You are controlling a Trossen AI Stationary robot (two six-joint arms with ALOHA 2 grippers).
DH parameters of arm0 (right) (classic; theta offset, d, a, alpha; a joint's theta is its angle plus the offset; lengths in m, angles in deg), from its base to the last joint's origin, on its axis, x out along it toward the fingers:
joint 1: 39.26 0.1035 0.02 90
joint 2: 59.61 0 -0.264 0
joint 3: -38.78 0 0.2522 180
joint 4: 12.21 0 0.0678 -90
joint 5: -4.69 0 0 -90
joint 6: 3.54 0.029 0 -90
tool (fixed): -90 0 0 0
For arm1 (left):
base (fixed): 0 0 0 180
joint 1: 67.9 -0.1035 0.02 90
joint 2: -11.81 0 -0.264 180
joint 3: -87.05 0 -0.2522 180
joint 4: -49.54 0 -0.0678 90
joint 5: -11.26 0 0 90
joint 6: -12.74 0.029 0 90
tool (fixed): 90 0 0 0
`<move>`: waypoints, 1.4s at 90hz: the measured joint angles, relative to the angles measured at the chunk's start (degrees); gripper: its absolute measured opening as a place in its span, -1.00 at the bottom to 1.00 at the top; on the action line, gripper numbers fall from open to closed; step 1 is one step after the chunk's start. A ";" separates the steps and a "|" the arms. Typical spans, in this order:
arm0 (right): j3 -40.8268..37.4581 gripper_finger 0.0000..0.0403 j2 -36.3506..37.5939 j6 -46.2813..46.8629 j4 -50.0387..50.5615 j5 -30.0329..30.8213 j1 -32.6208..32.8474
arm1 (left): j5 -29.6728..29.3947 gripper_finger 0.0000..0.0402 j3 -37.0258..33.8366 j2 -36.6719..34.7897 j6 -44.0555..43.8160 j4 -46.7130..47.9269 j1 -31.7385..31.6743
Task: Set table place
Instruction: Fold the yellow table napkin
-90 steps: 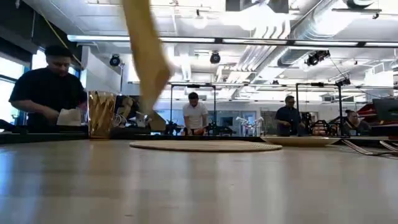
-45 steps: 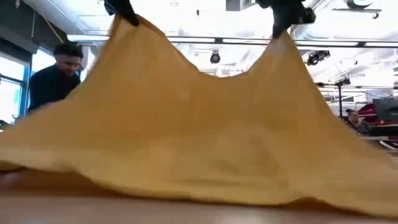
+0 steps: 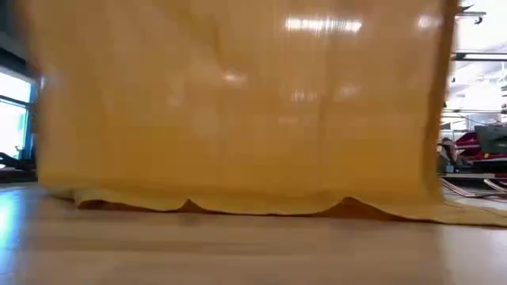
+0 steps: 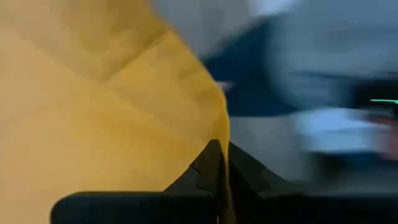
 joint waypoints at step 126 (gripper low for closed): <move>-11.61 -1.00 0.76 -43.31 24.27 60.27 -22.95 | -57.32 -1.00 -12.49 5.52 34.30 -13.66 -19.44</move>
